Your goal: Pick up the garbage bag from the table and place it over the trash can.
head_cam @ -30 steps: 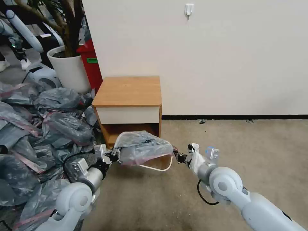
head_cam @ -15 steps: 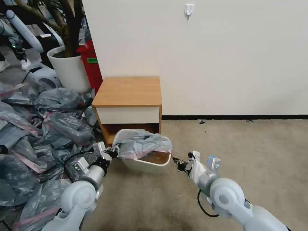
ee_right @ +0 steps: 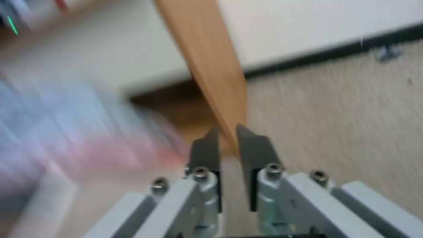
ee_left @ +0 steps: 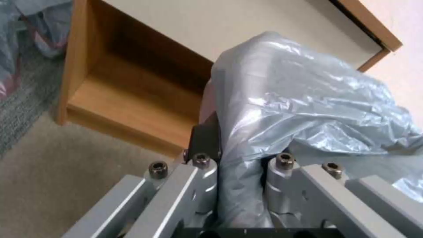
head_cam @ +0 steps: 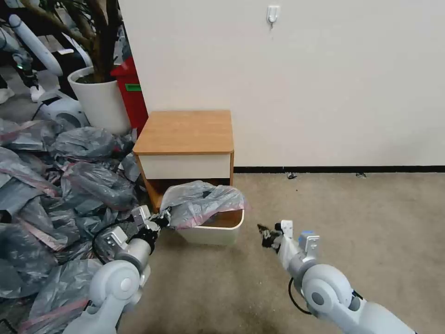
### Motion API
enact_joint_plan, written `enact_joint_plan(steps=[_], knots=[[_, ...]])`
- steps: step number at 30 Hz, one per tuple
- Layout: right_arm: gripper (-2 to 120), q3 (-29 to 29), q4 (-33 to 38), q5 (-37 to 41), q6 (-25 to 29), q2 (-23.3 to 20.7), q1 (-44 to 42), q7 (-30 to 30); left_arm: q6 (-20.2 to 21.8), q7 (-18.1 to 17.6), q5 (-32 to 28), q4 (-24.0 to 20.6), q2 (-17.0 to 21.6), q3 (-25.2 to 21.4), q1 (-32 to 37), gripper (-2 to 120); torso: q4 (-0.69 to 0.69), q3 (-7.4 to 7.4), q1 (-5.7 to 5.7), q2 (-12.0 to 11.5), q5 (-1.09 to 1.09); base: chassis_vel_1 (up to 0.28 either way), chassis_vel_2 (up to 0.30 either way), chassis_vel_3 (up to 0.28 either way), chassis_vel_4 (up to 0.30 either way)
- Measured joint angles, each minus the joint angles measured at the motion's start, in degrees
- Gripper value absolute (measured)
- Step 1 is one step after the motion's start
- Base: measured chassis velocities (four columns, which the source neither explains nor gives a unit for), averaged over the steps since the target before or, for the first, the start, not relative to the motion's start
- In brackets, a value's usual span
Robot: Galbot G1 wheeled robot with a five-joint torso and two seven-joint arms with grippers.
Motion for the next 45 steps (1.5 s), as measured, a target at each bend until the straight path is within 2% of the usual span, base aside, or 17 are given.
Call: enact_joint_plan(steps=[1,2,3,4,5,7,8,11,12,14,16,18,22,37,42,44,45], knots=[[21,2.48,3.02,5.19,-0.35,0.42,0.01,1.55,-0.14,0.09,0.44,0.34,-0.06,0.16,-0.26,10,-0.01,0.0,0.0,0.0,-0.01,0.0,0.0,0.0,0.0],[22,3.03,3.82,6.59,-0.52,0.52,0.02,2.11,-0.17,0.15,0.58,0.45,-0.08,0.22,-0.34,10,-0.01,0.0,0.0,0.0,0.0,0.0,0.0,0.0,0.0],[29,5.89,8.83,16.32,-1.94,1.23,0.25,6.22,-0.21,0.28,0.92,0.87,-0.16,0.44,-0.72,10,-0.01,0.0,0.0,0.0,-0.01,0.0,0.0,0.0,0.0],[34,6.67,11.4,21.62,-3.01,1.75,0.36,8.47,-0.21,0.31,1.08,1.06,-0.29,0.54,-0.95,10,-0.01,0.0,0.0,0.0,-0.01,0.0,0.0,0.0,0.0],[34,6.67,11.4,21.62,-3.01,1.75,0.36,8.47,-0.21,0.31,1.08,1.06,-0.29,0.54,-0.95,10,-0.01,0.0,0.0,0.0,-0.01,0.0,0.0,0.0,0.0],[43,6.53,15.83,30.85,-5.7,3.55,0.5,13.38,-0.24,0.38,1.3,1.27,-0.65,0.77,-1.25,10,-0.01,0.0,0.0,0.0,-0.01,0.0,0.0,0.0,0.0],[43,6.53,15.83,30.85,-5.7,3.55,0.5,13.38,-0.24,0.38,1.3,1.27,-0.65,0.77,-1.25,10,-0.01,0.0,0.0,0.0,-0.01,0.0,0.0,0.0,0.0],[60,4.18,17.62,38.53,-8.49,8.28,1.61,19.29,-0.37,0.48,2.13,1.3,-1.03,0.93,-1.12,10,-0.01,0.0,0.0,0.0,0.01,0.0,0.0,0.0,0.0],[60,4.18,17.62,38.53,-8.49,8.28,1.61,19.29,-0.37,0.48,2.13,1.3,-1.03,0.93,-1.12,10,-0.01,0.0,0.0,0.0,0.01,0.0,0.0,0.0,0.0],[70,3.27,15.87,39.75,-9.12,11.52,2.25,20.92,-0.46,0.61,2.59,1.02,-1.02,0.96,-0.67,10,0.0,0.0,0.0,0.0,0.0,0.0,0.0,0.0,0.0],[72,3.18,15.46,39.87,-9.14,12.0,2.34,21.13,-0.49,0.63,2.69,0.9,-1.01,0.96,-0.55,10,-0.01,0.0,0.0,0.0,0.0,0.0,0.0,0.0,0.0],[85,2.6,12.95,40.06,-9.39,14.64,2.74,21.74,-0.62,0.87,3.1,0.15,-0.96,0.95,0.13,10,0.0,0.0,0.0,0.0,0.0,0.0,0.0,0.0,0.0],[91,2.25,10.88,39.86,-9.6,17.05,3.15,22.1,-0.82,1.23,3.67,-0.45,-0.91,0.93,0.58,10,0.0,0.0,0.0,0.0,0.0,0.0,0.0,0.0,0.0],[90,1.29,4.53,36.53,-9.7,22.05,4.88,22.04,-0.85,1.54,4.29,-1.12,-1.24,1.48,0.69,10,-0.01,0.0,0.0,0.0,0.0,0.0,0.0,0.0,0.0],[83,1.09,2.06,35.01,-9.69,23.24,5.77,21.53,-0.82,1.55,4.27,-1.61,-1.14,1.57,0.71,10,-0.01,0.0,0.0,0.0,0.01,0.0,0.0,0.0,0.0],[74,1.07,1.24,34.33,-9.67,23.7,6.07,21.1,-0.77,1.55,4.21,-1.76,-1.02,1.58,0.74,10,0.0,0.0,0.0,0.0,0.0,0.0,0.0,0.0,0.0],[74,1.07,1.24,34.33,-9.67,23.7,6.07,21.1,-0.77,1.55,4.21,-1.76,-1.02,1.58,0.74,10,0.0,0.0,0.0,0.0,0.0,0.0,0.0,0.0,0.0]])
